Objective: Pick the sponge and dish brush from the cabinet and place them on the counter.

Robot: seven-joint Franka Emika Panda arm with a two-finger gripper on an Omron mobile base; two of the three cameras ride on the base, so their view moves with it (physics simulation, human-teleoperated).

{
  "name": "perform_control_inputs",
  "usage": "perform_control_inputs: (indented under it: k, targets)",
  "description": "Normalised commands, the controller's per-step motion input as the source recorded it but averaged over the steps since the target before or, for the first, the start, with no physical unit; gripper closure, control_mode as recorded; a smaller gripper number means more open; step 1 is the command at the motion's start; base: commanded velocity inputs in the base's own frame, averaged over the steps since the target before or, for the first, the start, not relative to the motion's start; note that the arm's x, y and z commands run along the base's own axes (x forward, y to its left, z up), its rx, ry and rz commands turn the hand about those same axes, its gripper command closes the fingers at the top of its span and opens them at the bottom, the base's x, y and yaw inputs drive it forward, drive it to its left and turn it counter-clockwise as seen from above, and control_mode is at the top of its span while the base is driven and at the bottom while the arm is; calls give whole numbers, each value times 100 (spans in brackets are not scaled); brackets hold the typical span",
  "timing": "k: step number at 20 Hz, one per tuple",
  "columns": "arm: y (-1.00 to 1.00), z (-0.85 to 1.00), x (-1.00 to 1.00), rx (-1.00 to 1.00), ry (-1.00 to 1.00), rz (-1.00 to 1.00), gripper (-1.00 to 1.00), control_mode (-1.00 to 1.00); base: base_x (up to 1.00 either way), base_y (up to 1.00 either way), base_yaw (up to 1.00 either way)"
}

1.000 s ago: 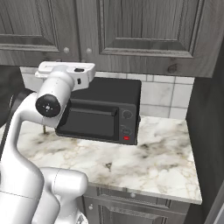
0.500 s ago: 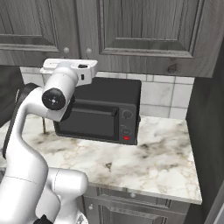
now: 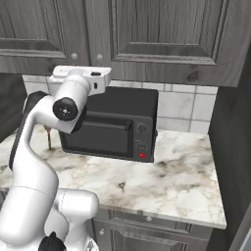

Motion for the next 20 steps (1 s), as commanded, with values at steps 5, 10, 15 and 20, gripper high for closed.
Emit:
perform_control_inputs:
  k: [5,10,15,20]
  targets:
    - [0,0,16,0,-5,0,-100,-100,0,0,0]
    - [0,0,14,0,-2,0,-100,-100,0,0,0]
    - [0,0,18,0,0,0,-100,-100,0,0,0]
    - [0,0,17,0,0,0,-100,-100,0,0,0]
